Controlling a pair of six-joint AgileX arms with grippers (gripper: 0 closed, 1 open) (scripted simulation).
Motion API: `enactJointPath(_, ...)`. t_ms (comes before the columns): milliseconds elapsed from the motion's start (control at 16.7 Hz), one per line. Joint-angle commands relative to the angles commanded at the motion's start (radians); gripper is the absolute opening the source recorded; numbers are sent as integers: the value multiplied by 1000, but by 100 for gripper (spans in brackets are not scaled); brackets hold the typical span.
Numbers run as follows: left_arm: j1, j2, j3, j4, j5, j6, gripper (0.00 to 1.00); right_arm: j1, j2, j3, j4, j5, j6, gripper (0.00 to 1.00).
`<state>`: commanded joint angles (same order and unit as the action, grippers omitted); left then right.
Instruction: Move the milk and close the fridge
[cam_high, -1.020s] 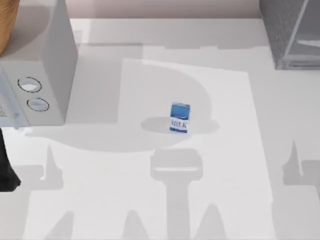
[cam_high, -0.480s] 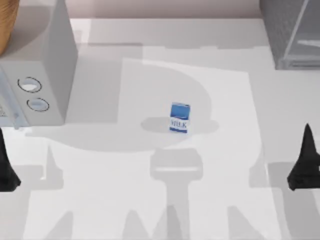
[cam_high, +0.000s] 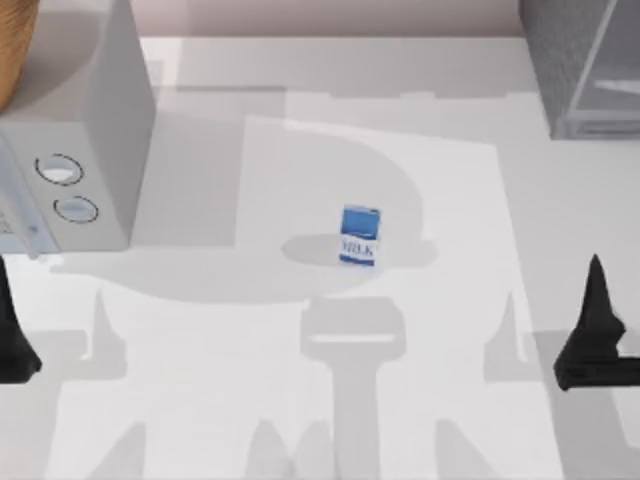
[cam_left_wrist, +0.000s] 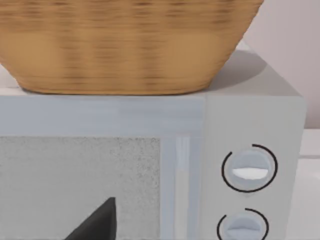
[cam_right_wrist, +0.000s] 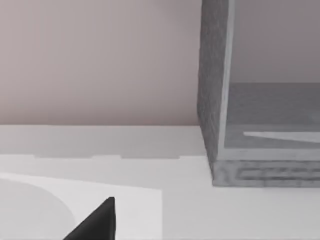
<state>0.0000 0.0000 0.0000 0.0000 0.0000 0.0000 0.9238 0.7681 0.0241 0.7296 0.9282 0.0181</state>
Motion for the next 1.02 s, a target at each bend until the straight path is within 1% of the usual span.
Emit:
enactJointPath(240,0,0,0,0,0,0,100,-1,30,22,16,11,1,100)
enactJointPath(420,0,0,0,0,0,0,100,12,158,111,80,52,3,100)
enactJointPath(660,0,0,0,0,0,0,100,37,469,295,205,124,2,100)
enactJointPath(1020,0,0,0,0,0,0,100,73,1081,638,423,233,2,100)
